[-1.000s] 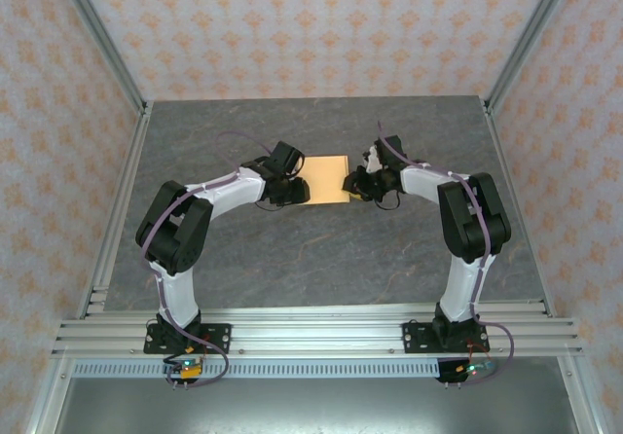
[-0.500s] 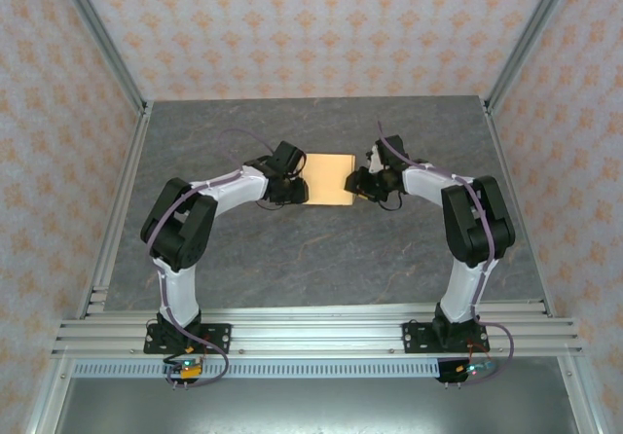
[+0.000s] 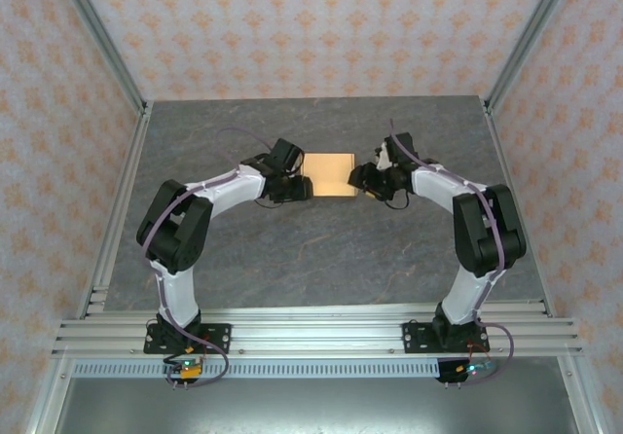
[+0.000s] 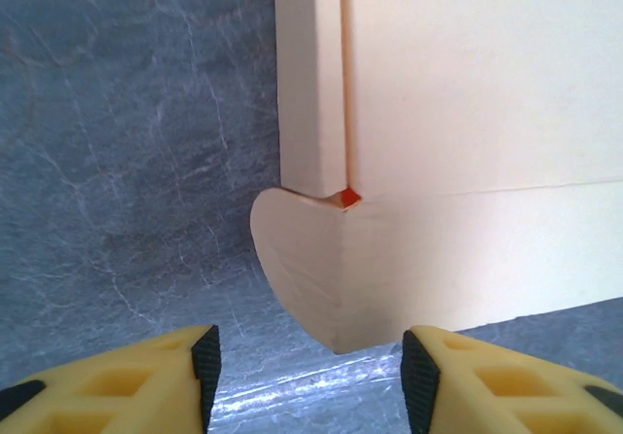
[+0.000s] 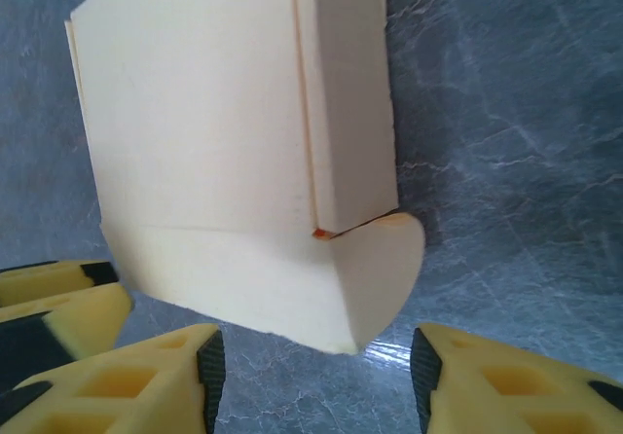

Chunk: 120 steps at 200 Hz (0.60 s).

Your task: Fold the paper box

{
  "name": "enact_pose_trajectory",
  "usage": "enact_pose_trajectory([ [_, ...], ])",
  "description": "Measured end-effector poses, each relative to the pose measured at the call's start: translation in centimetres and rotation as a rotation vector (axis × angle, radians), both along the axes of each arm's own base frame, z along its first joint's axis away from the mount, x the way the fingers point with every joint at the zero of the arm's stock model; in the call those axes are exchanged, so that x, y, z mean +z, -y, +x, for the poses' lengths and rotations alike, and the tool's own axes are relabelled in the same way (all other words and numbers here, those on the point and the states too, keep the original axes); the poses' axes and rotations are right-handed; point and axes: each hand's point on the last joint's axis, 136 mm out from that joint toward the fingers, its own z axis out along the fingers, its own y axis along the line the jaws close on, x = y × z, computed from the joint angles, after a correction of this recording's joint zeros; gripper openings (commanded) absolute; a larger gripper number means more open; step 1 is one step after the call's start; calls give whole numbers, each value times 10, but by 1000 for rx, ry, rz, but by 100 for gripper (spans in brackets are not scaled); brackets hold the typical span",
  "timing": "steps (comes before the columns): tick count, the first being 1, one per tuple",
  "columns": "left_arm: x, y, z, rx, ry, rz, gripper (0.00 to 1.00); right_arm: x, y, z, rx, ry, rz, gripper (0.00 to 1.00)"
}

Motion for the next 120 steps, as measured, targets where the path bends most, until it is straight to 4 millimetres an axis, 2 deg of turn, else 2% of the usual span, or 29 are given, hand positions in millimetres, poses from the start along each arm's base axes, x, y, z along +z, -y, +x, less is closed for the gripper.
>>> enact_pose_trajectory([
  [20, 13, -8, 8, 24, 29, -16, 60, 1, 10, 6, -33, 0, 10, 55],
  [39, 16, -18, 18, 63, 40, -43, 61, 3, 17, 11, -60, 1, 28, 56],
  [61, 19, -27, 28, 102, 45, -74, 61, 5, 16, 16, -69, 4, 55, 56],
  [77, 21, -25, 37, 114, 51, -96, 60, 1, 13, 18, -70, -2, 72, 56],
  [98, 14, -15, 49, 105, 51, -126, 58, -11, 10, 21, -78, -30, 101, 56],
  [120, -5, -8, 52, 109, 16, -153, 54, -26, 3, 26, -87, -72, 150, 56],
])
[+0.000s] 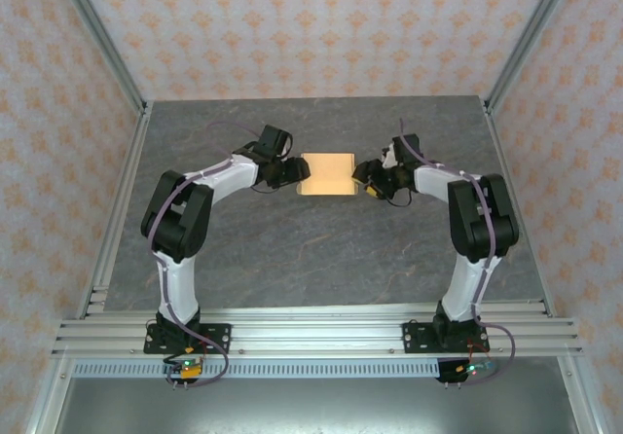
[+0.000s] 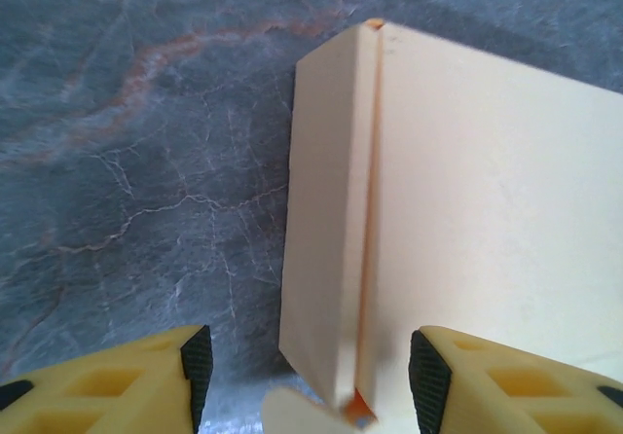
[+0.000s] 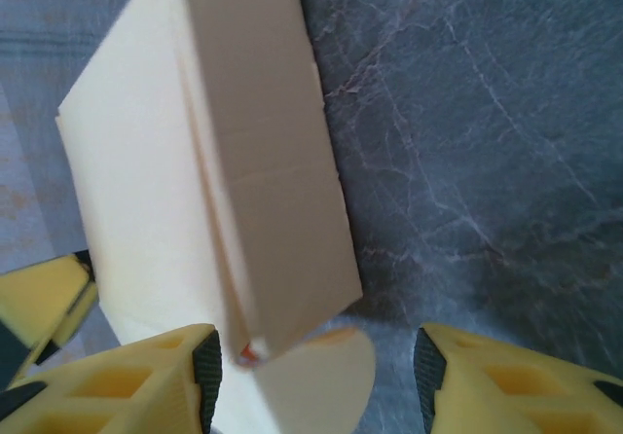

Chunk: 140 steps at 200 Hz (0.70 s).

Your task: Fold the paper box

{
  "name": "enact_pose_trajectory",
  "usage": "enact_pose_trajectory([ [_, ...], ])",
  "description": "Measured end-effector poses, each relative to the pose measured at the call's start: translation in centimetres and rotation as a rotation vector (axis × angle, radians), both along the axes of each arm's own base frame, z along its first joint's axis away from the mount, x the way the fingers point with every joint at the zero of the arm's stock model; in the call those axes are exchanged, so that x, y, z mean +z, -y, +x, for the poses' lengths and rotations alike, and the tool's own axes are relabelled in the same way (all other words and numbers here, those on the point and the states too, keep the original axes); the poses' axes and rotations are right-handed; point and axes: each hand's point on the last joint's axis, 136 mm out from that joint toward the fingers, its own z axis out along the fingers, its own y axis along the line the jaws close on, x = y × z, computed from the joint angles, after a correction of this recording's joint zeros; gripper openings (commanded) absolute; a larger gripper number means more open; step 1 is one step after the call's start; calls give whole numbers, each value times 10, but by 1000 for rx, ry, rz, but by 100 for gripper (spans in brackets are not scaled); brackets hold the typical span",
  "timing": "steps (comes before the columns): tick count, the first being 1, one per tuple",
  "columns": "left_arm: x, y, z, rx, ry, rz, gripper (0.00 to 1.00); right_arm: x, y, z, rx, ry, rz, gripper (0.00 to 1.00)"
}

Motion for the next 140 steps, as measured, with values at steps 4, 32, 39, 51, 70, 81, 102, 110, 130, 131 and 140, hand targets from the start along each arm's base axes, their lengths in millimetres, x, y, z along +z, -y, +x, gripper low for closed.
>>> enact_pose_trajectory([
  [4, -4, 1, 0, -3, -8, -3, 52, -3, -1, 1, -3, -9, 8, 56],
  [32, -2, 11, 8, 2, 4, -60, 35, -6, -7, 7, -14, -22, 73, 58],
  [39, -2, 12, 8, 4, 1, -70, 32, -4, -8, 9, -16, -21, 86, 59],
  [51, -3, 15, 9, -3, 1, -92, 28, -4, -9, 12, -22, -24, 109, 60],
  [70, -2, 15, 12, -7, 0, -125, 24, -1, -10, 16, -33, -29, 147, 63],
  [81, -1, 13, 14, -7, 2, -147, 21, 1, -8, 19, -44, -33, 172, 65],
  [102, -1, 9, 17, -16, 7, -190, 19, 4, -6, 23, -48, -44, 218, 67],
  [110, -1, 8, 17, -20, 6, -203, 19, 4, -5, 26, -46, -43, 227, 68],
  [130, -1, 8, 17, -33, 7, -222, 17, 5, -6, 30, -41, -46, 242, 68],
  [131, -1, 8, 17, -34, 6, -223, 17, 6, -6, 30, -41, -46, 242, 69],
  [140, -1, 8, 17, -39, 7, -228, 16, 6, -7, 32, -37, -44, 242, 69],
])
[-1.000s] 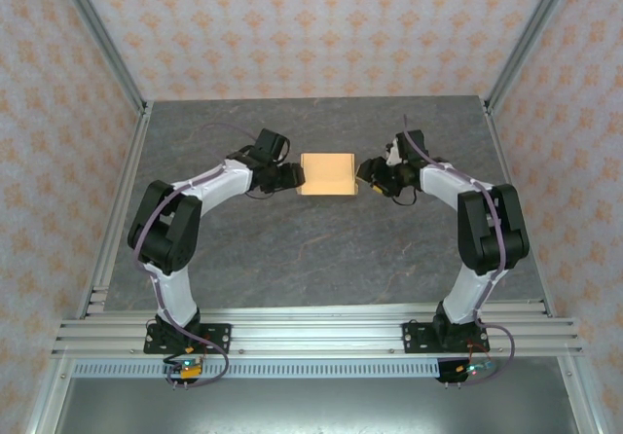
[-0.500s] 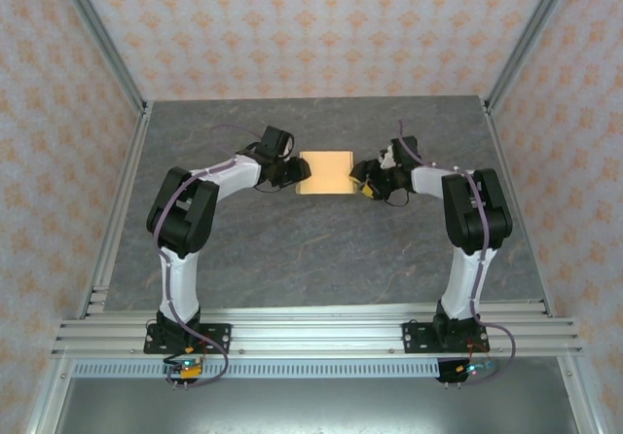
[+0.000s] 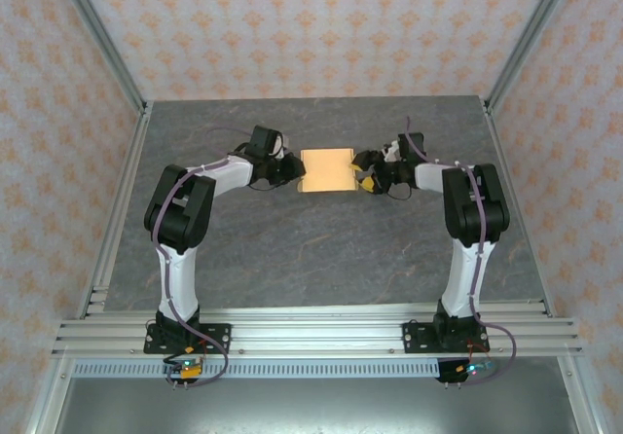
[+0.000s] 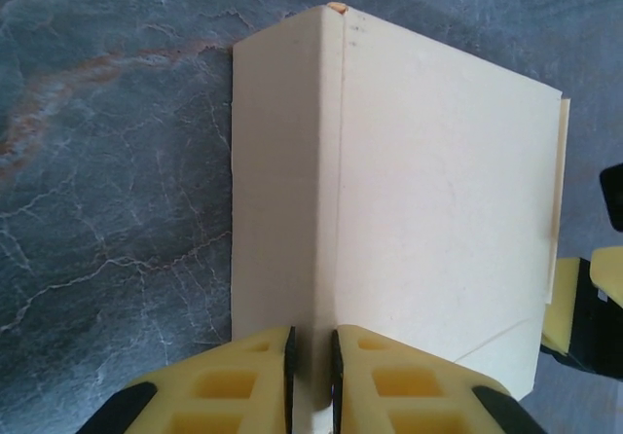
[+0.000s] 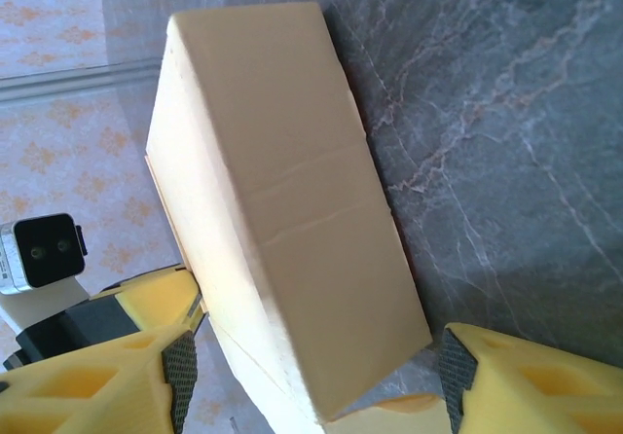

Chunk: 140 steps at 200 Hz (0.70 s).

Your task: Fold the paper box

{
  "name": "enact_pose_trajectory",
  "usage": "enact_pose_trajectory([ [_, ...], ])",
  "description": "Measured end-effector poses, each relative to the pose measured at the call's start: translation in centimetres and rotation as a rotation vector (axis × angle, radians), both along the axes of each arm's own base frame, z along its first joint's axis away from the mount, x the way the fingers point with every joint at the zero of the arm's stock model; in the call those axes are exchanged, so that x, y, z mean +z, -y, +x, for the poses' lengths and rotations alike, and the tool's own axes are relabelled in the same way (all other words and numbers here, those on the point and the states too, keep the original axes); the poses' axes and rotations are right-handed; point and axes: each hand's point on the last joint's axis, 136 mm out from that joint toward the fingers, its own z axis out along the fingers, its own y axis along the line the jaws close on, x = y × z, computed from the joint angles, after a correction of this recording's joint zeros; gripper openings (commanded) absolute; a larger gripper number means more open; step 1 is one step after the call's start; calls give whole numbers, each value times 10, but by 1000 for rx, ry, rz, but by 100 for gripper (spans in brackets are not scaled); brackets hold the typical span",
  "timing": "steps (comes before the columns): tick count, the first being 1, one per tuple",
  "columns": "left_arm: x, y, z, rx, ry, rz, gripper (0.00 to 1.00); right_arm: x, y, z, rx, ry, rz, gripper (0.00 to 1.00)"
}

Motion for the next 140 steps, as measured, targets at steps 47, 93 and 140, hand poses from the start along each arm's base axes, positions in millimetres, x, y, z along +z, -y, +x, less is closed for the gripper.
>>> enact_pose_trajectory([
  [47, -1, -5, 1, -22, 11, -19, 13, 5, -1, 8, 21, 14, -18, 73],
  [93, -1, -10, 3, -34, 28, -29, 12, 1, -2, 10, 27, 11, -20, 73],
  [140, -2, -9, 2, -43, 29, -36, 12, 3, -8, 17, 41, 11, 30, 70],
])
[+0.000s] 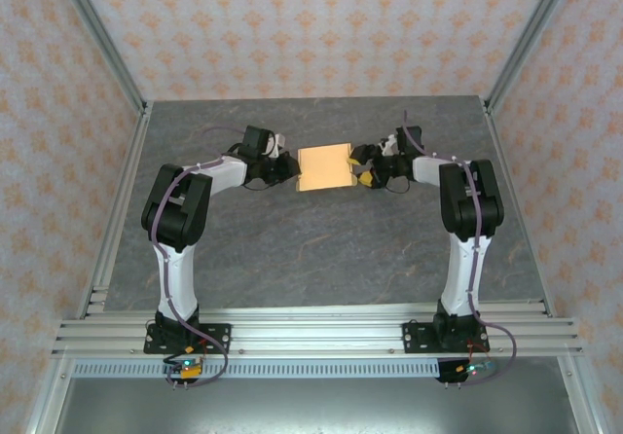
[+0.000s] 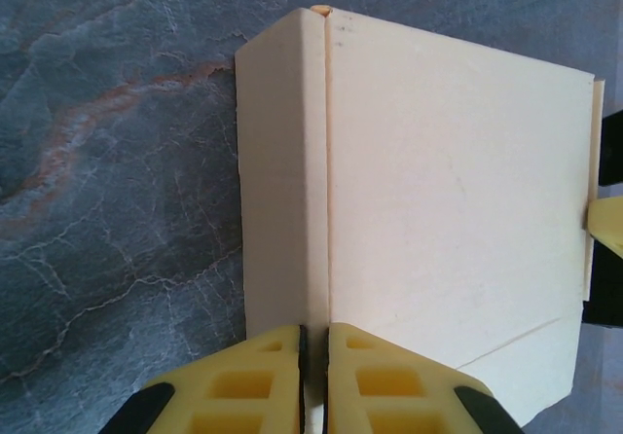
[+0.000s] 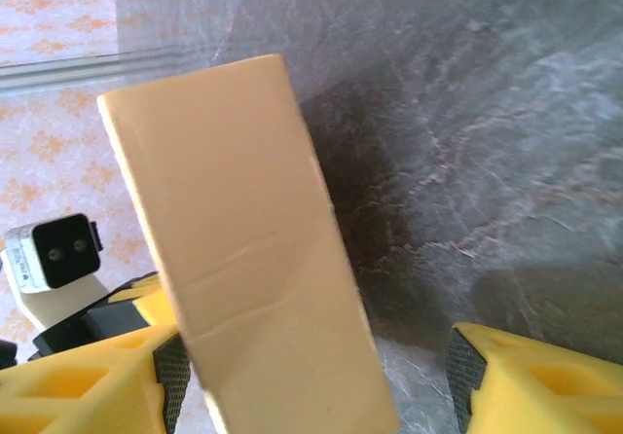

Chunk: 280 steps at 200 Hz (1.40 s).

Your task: Fold the paper box

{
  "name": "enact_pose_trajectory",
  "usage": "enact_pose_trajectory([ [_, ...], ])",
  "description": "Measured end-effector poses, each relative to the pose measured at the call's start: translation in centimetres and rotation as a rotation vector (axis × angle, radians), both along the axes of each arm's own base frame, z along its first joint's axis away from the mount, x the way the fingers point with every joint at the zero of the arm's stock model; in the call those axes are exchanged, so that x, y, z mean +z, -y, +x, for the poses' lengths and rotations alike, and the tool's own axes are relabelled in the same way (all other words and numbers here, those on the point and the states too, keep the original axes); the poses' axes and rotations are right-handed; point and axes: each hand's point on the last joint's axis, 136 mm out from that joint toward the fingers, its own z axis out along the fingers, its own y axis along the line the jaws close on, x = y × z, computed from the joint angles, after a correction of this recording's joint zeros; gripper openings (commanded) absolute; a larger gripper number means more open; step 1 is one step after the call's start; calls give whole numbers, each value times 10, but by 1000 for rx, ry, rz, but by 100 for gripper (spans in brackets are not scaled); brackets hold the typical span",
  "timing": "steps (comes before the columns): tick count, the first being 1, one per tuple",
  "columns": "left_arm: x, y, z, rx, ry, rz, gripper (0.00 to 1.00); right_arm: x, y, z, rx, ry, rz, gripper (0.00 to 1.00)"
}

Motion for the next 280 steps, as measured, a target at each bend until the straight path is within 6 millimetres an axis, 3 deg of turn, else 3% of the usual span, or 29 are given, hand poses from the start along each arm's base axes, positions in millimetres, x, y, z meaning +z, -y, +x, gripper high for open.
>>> enact_pose_trajectory([
  [67, 0, 0, 3, -4, 9, -15, 13, 3, -27, 13, 18, 14, 95, 63],
  [90, 0, 0, 4, -5, 16, -19, 21, 6, -31, 15, 1, 3, 129, 53],
  [103, 0, 0, 3, -3, 40, -25, 31, 7, -31, 16, -13, -4, 146, 46],
  [116, 2, -3, -1, 2, 65, -26, 41, 4, -31, 13, -31, -25, 164, 43],
  [132, 8, -10, -8, 22, 87, -24, 46, 3, -30, 6, -66, -72, 197, 42],
  [153, 29, -15, -18, 20, 145, -15, 49, 8, -28, -8, -121, -167, 242, 42],
  [180, 79, -20, -35, -42, 357, 41, 54, 22, -22, -30, -181, -287, 274, 43],
  [203, 125, -12, -69, -171, 642, 149, 60, 34, -18, -54, -185, -384, 241, 44],
  [218, 137, -1, -89, -267, 781, 222, 62, 39, -15, -71, -165, -435, 217, 44],
  [232, 132, 14, -106, -378, 881, 302, 62, 40, -12, -85, -143, -486, 189, 45],
  [250, 108, 27, -126, -493, 947, 378, 64, 42, -5, -98, -110, -536, 145, 45],
  [280, 63, 15, -152, -564, 958, 465, 65, 49, 6, -111, -69, -584, 118, 45],
])
